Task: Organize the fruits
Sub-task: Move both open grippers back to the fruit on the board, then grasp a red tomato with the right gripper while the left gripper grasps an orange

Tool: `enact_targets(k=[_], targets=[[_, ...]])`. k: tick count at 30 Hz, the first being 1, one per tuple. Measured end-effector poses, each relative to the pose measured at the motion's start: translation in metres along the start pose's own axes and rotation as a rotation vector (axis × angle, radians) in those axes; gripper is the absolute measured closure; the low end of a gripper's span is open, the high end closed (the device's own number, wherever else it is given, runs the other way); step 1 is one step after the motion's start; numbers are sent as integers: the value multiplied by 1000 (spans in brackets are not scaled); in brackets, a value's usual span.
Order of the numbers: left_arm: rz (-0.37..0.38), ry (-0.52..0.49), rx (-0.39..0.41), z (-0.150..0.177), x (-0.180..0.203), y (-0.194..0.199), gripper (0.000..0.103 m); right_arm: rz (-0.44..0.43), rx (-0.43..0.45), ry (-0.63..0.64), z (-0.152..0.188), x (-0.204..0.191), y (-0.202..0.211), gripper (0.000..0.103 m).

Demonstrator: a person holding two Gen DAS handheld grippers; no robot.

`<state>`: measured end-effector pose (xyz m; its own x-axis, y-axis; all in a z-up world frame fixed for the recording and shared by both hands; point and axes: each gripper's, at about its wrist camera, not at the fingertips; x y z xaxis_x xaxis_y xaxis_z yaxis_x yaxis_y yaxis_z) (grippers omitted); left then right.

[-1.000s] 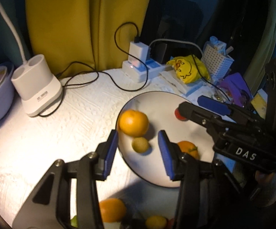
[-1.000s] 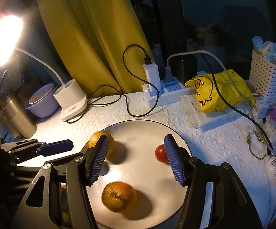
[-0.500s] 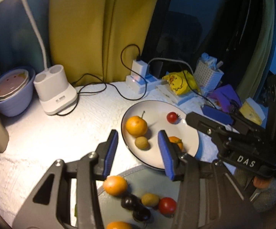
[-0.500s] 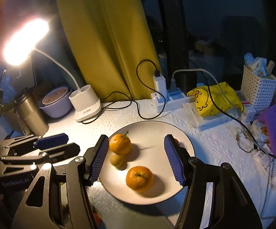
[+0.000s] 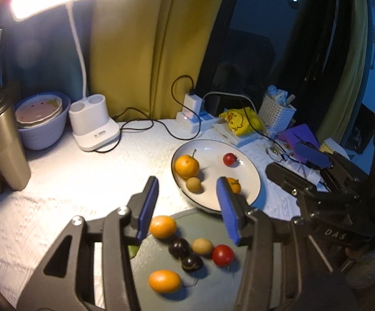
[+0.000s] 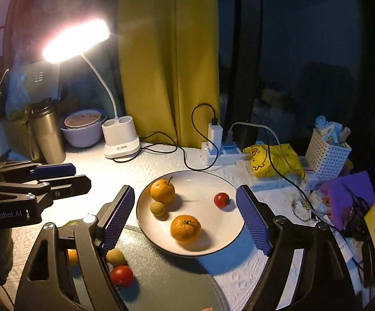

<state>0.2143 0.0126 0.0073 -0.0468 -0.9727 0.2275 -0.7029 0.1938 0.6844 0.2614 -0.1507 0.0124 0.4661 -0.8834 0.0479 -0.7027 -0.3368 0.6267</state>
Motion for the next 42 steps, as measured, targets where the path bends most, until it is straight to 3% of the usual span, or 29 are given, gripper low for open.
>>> enact_targets(k=[1,4,10,30,42], targets=[[-2,1,5,2,0,3,45,1,-2,-2,1,0,2,20],[-3,9,13,11,-3,10,40,12,-21,-11,5,-3,8,20],[-20,26,19,26,-9,21,39,61,-61,-60,17,-5,17,20],[-64,48,-59,81,-25,11,39,-38,-197,-79,66,-21,8,22],[-67,17,-143,93,-20,-14,39,-119,-266,-81,84,-31,-16,34]])
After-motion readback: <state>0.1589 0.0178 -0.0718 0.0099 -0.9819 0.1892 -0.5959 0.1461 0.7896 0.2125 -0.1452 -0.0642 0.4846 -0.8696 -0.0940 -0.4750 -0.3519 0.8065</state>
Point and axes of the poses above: each gripper's, at about its wrist camera, not at the fingertips, and y roughly against the way its jaws point, x to its right, z to its underside, and after that the axes turned 6 degrees about -x, right-handed
